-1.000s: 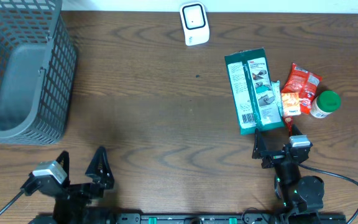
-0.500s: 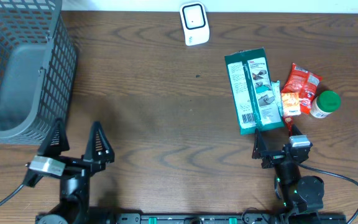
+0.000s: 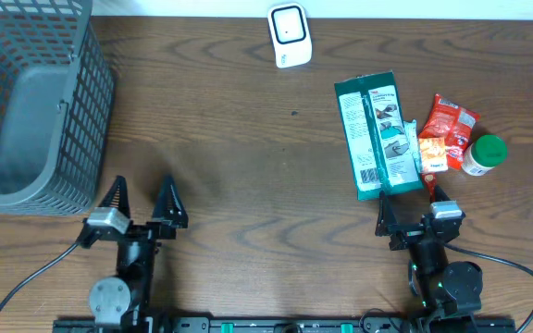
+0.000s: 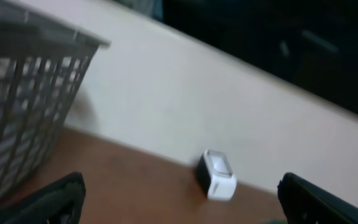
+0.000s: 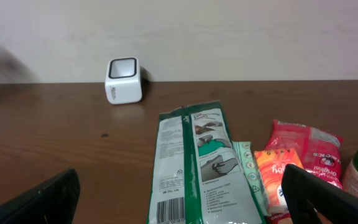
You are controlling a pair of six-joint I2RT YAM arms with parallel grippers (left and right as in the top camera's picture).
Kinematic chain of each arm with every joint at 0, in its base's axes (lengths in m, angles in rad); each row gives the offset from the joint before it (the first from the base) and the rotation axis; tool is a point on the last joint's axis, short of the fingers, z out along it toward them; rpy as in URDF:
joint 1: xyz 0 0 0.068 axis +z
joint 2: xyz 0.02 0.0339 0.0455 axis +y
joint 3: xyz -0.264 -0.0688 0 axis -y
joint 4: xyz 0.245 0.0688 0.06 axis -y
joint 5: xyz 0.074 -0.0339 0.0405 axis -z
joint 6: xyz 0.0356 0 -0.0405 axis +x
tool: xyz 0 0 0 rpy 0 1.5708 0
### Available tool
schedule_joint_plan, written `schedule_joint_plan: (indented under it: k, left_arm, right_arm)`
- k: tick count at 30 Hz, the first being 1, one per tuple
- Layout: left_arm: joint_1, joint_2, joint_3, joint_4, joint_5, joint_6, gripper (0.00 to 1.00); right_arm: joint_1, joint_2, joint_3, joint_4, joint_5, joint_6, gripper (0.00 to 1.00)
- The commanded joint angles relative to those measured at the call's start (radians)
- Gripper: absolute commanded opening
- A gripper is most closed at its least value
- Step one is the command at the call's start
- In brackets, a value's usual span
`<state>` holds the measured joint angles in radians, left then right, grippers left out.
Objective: Scan the item barcode
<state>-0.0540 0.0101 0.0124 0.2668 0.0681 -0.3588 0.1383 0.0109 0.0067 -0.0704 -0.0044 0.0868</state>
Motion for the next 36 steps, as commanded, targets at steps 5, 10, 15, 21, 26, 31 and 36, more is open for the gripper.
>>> schedule_joint_plan:
  k: [5,10,15,21,26,31,36]
  left_arm:
    - [0.004,-0.008,-0.008,-0.272,-0.010,0.052,1.00]
    - [0.004,-0.008,-0.008,-0.335,-0.028,0.123,1.00]
    - [0.004,-0.005,-0.008,-0.334,-0.028,0.122,1.00]
    - [0.004,-0.005,-0.008,-0.334,-0.028,0.122,1.00]
    - [0.004,-0.005,-0.008,-0.334,-0.028,0.122,1.00]
    - [0.004,-0.005,-0.008,-0.334,-0.028,0.122,1.00]
    - [0.004,-0.005,-0.008,-0.334,-0.028,0.122,1.00]
  right_arm:
    - [-0.008,-0.005,-0.001,-0.005,-0.001,-0.013,0.99]
    - [-0.008,-0.005,-0.001,-0.005,-0.001,-0.013,0.99]
    - [-0.008,-0.005,-0.001,-0.005,-0.001,-0.013,0.99]
    - [-0.008,-0.005,-0.001,-0.005,-0.001,-0.013,0.99]
    - [-0.008,-0.005,-0.001,-0.005,-0.001,-0.013,0.99]
    - [-0.008,-0.005,-0.001,-0.005,-0.001,-0.013,0.99]
    - [-0.008,-0.004,-0.001,-0.005,-0.001,-0.013,0.99]
